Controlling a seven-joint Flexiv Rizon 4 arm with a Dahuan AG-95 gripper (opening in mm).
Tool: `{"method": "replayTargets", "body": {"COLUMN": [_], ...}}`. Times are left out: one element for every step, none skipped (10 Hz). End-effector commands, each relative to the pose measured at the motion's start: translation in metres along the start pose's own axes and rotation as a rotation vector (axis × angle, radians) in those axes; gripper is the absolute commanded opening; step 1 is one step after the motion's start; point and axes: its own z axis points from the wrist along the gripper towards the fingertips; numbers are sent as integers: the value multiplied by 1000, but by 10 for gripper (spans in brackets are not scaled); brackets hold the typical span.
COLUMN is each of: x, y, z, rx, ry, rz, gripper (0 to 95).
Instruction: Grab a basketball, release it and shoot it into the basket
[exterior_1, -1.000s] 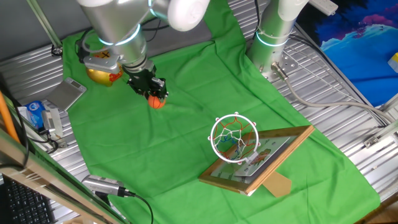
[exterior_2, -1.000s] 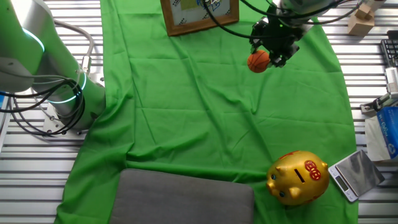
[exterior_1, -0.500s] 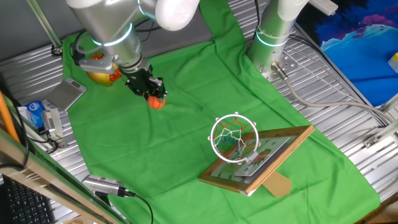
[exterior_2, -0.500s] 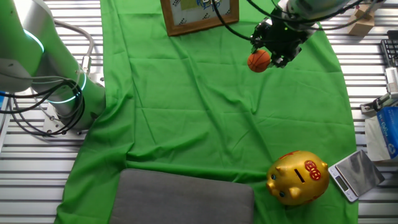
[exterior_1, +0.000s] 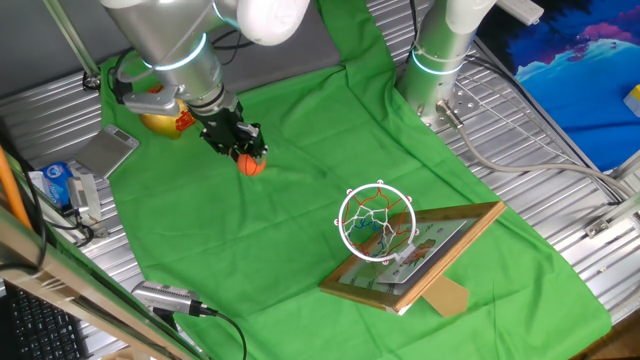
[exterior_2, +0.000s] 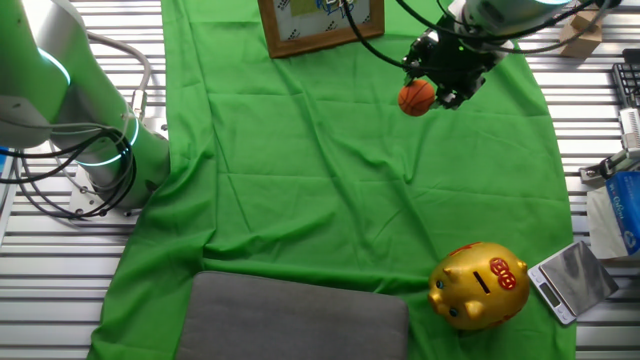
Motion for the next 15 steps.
{"method": "replayTargets", "body": {"x": [1, 1, 1, 1, 1, 1, 1, 1, 1, 1, 1, 1, 1, 0, 0], "y": [1, 1, 1, 1, 1, 1, 1, 1, 1, 1, 1, 2, 7, 14, 25], "z": [0, 0, 0, 0, 0, 0, 0, 0, 0, 0, -2, -2, -9, -18, -31], "rx": [-3, -4, -7, -12, -13, -14, -17, -18, -17, -16, -16, -22, -48, -59, -61], "ry": [-4, -3, -4, -7, -4, 2, 4, 5, 6, 6, 7, 8, 8, 19, 35], "rz": [0, -1, -8, -12, -16, -16, -17, -18, -20, -20, -17, -17, -25, -21, -17], "gripper": [0, 0, 0, 0, 0, 0, 0, 0, 0, 0, 0, 0, 0, 0, 0]}}
